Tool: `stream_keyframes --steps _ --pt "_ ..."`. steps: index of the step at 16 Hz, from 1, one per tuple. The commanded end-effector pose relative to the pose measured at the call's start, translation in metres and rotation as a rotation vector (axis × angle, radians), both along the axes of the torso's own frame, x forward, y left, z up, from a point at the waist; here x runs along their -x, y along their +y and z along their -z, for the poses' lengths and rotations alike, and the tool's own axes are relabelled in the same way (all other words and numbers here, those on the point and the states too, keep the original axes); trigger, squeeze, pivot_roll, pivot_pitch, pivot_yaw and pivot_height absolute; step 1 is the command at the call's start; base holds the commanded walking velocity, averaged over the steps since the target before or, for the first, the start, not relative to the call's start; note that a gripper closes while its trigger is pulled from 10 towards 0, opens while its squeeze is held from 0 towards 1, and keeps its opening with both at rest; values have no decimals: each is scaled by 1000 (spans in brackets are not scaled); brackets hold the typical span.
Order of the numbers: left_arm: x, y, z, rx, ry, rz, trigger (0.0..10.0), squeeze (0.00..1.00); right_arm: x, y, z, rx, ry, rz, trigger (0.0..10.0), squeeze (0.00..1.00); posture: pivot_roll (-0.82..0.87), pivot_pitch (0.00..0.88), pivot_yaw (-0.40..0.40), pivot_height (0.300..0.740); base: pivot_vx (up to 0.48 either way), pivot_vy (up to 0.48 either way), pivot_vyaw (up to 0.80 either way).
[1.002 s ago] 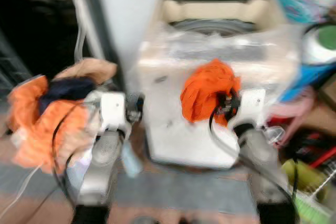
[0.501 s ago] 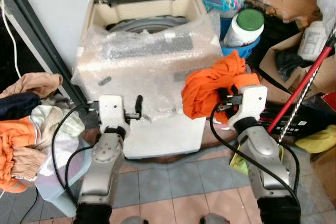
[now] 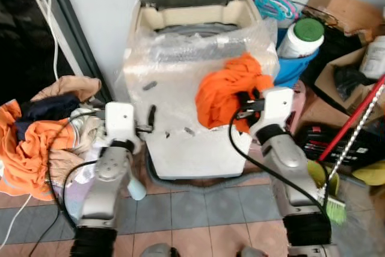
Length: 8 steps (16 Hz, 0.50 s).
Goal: Clothes washing
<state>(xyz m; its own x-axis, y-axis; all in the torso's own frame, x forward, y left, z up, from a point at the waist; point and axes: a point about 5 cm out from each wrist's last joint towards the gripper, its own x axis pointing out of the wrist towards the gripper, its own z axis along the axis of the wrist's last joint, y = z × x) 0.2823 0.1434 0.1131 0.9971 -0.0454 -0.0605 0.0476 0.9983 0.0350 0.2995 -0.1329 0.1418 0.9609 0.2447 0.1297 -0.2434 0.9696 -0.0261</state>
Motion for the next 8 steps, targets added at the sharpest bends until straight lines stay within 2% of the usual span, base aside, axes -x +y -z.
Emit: stream_keyframes --steps 1,3,6,8 --pt "5 1 1 10 1 7 10000 0 2 -5 -6 20 -27 25 10000 0 -7 0 102 740 0 0 0" --pt "11 5 7 19 17 -22 10000 0 0 -9 -2 47 -3 67 10000 0 -13 0 103 740 0 0 0" --pt "14 7 10 26 22 -41 10000 0 -3 -13 -2 25 15 71 10000 0 -21 0 103 740 0 0 0" --pt "15 10 13 26 33 -53 10000 0 -5 -17 -3 32 13 86 10000 0 -21 0 100 740 277 0 0"
